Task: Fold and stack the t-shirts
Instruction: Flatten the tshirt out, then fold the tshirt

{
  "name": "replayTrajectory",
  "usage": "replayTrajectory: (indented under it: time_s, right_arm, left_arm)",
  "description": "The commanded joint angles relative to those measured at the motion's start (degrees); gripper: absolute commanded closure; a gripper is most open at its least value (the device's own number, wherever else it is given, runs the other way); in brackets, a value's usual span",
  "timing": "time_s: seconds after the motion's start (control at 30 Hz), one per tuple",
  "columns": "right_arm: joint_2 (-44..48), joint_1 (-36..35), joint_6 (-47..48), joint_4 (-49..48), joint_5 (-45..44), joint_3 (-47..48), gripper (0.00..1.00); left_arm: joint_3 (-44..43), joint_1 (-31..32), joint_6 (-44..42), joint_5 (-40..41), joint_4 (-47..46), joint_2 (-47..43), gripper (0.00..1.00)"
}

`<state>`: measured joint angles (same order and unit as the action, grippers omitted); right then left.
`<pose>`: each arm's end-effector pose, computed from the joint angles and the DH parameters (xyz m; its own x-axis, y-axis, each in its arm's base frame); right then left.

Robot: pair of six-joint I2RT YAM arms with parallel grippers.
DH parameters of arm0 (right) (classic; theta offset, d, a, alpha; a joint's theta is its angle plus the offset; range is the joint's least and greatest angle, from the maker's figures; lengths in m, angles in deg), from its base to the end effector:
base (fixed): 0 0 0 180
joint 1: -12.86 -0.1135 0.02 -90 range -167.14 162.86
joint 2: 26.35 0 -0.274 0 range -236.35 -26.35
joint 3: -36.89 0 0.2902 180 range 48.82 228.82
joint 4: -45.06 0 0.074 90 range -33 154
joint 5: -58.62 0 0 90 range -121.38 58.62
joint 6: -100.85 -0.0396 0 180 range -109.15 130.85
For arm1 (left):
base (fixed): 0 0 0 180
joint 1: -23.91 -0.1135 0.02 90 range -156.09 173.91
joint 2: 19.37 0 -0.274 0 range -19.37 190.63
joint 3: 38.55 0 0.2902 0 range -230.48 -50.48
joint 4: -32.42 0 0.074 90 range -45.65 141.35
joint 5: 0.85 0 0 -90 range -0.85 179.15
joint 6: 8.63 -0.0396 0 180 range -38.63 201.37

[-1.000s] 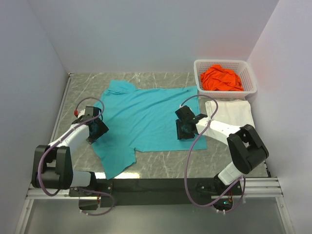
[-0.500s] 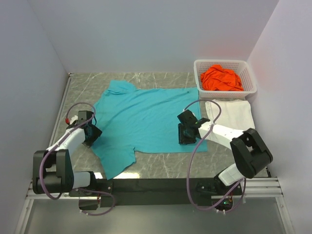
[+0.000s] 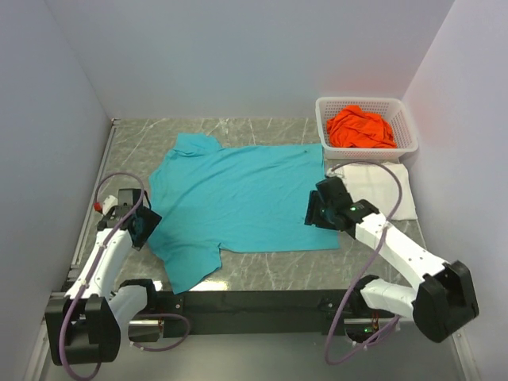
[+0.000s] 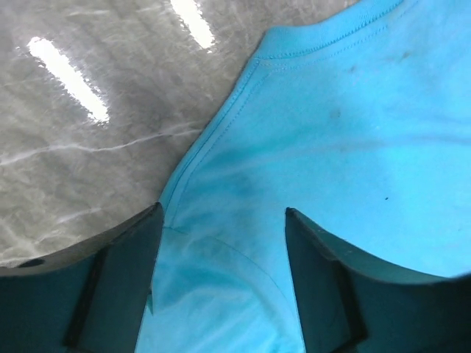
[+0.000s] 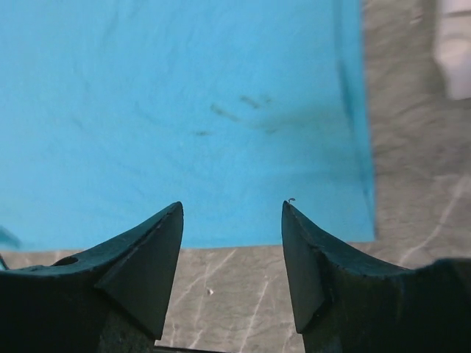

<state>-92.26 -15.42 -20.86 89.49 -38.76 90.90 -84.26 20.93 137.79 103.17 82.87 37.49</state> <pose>0.2269 0.1163 0.2095 -0.8375 0.1413 -0.5278 0.0389 0.9789 0.2005 0.2076 0.0204 0.1879 -0.3480 -0.8275 -0.4406 -0.8234 0.4945 -0.2784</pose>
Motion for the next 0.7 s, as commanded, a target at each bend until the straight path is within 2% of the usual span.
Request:
replayTrajectory:
  time_s: [0.0, 0.07, 0.2, 0.5, 0.67]
  right_arm:
    - [3.3, 4.5, -1.7, 1.7, -0.7, 0.3, 0.37]
    - [5.3, 9.7, -1.9, 1.7, 1.1, -1.4, 0.35]
    - [7.6, 15.1, -2.0, 0.0, 4.6, -3.8, 0.36]
    - [8.2, 20.2, -2.2, -0.6, 4.4, -5.9, 0.38]
    - [7.0, 21.7, -3.4, -0.3, 3.6, -7.1, 0.40]
  left_arm:
    - [0.1, -0.2, 3.1, 1.9, 2.6, -1.2, 0.30]
    - [1.7, -0.2, 4.1, 1.7, 1.7, -0.5, 0.36]
    - [2.8, -0.1, 4.7, 0.0, 0.8, 1.7, 0.41]
    - [2.3, -0.2, 3.2, 0.3, -0.4, 6.9, 0.50]
    - [2.3, 0.1, 2.1, -1.7, -1.3, 10.3, 0.62]
